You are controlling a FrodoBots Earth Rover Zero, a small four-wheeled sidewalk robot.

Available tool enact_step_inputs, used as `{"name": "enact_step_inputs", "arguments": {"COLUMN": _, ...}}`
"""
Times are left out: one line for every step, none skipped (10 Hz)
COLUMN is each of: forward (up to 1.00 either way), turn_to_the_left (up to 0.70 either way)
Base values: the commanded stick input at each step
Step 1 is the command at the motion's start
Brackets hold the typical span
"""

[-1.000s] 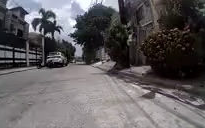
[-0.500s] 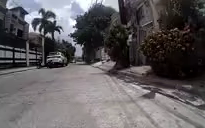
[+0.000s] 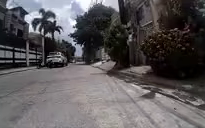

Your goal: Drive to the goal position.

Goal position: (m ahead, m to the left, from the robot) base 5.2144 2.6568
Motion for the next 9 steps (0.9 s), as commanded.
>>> {"name": "enact_step_inputs", "arguments": {"forward": 0.04, "turn_to_the_left": 0.00}}
{"name": "enact_step_inputs", "arguments": {"forward": 0.03, "turn_to_the_left": 0.00}}
{"name": "enact_step_inputs", "arguments": {"forward": 0.00, "turn_to_the_left": 0.00}}
{"name": "enact_step_inputs", "arguments": {"forward": 0.00, "turn_to_the_left": 0.00}}
{"name": "enact_step_inputs", "arguments": {"forward": 0.00, "turn_to_the_left": 0.00}}
{"name": "enact_step_inputs", "arguments": {"forward": 0.02, "turn_to_the_left": 0.00}}
{"name": "enact_step_inputs", "arguments": {"forward": 0.06, "turn_to_the_left": 0.00}}
{"name": "enact_step_inputs", "arguments": {"forward": 0.07, "turn_to_the_left": 0.00}}
{"name": "enact_step_inputs", "arguments": {"forward": 0.07, "turn_to_the_left": 0.00}}
